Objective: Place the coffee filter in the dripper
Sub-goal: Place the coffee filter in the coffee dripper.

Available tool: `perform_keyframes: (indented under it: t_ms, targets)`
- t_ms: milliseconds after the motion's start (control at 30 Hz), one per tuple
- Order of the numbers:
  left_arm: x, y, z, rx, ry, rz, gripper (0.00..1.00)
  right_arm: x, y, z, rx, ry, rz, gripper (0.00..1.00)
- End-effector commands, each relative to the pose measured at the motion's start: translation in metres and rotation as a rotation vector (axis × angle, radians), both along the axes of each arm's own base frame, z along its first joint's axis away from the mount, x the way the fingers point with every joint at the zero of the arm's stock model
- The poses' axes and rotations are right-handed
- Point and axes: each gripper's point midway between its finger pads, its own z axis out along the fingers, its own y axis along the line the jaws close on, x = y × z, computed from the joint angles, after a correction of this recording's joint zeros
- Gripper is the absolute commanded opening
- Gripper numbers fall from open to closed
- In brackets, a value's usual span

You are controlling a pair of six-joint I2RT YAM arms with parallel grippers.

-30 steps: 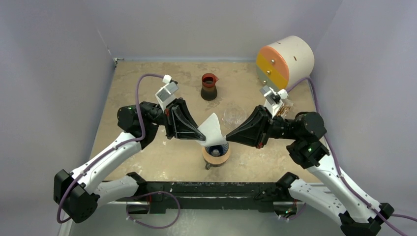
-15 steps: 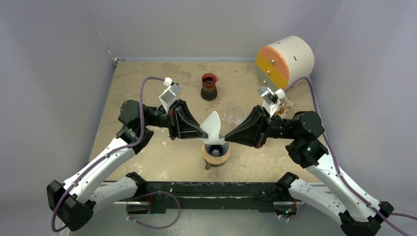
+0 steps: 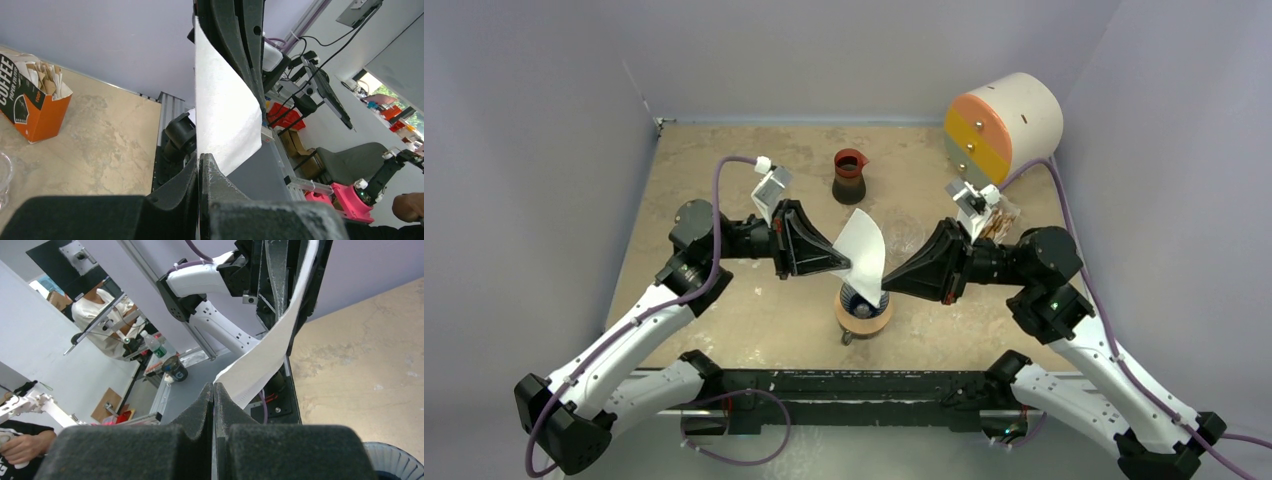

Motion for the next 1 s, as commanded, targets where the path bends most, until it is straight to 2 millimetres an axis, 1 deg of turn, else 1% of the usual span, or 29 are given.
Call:
perform_keyframes:
  t_ms: [0,200,433,600,700,800,833,867,900,967]
  targets:
    - [0.002,0.004,0.022,-0.044,-0.060,0.042,0.00,0.001,-0.002,0.003,-0.002,-0.035,-0.027,0.00]
    - [-0.006,0.007,0.031,-0.077,-0.075,0.024,0.00,0.004,-0.001,-0.006,-0.025,-0.025,-0.042,0.00]
    - [-0.021,0.011,0.045,-0.138,-0.094,-0.053,0.00,0.005,-0.002,-0.008,-0.026,-0.025,-0.058,0.00]
    - [-0.020,0.010,0.046,-0.133,-0.084,-0.052,0.00,0.005,-0.003,-0.008,-0.029,-0.028,-0.062,0.00]
    - [-0.015,0.008,0.043,-0.118,-0.067,-0.034,0.00,0.006,-0.002,-0.008,-0.030,-0.026,-0.067,0.05]
    - [-0.010,0.006,0.039,-0.100,-0.049,-0.023,0.00,0.008,-0.002,-0.008,-0.031,-0.024,-0.077,0.12]
    - [-0.009,0.005,0.038,-0.095,-0.045,-0.020,0.00,0.008,-0.002,-0.007,-0.030,-0.025,-0.076,0.14]
    - [-0.008,0.005,0.036,-0.090,-0.042,-0.016,0.00,0.009,-0.001,-0.006,-0.030,-0.024,-0.077,0.20]
    - [-0.006,0.004,0.036,-0.085,-0.041,-0.008,0.00,0.008,-0.002,-0.005,-0.027,-0.025,-0.076,0.22]
    - [-0.003,0.003,0.031,-0.065,-0.029,0.005,0.00,0.008,-0.001,-0.004,-0.024,-0.026,-0.074,0.24]
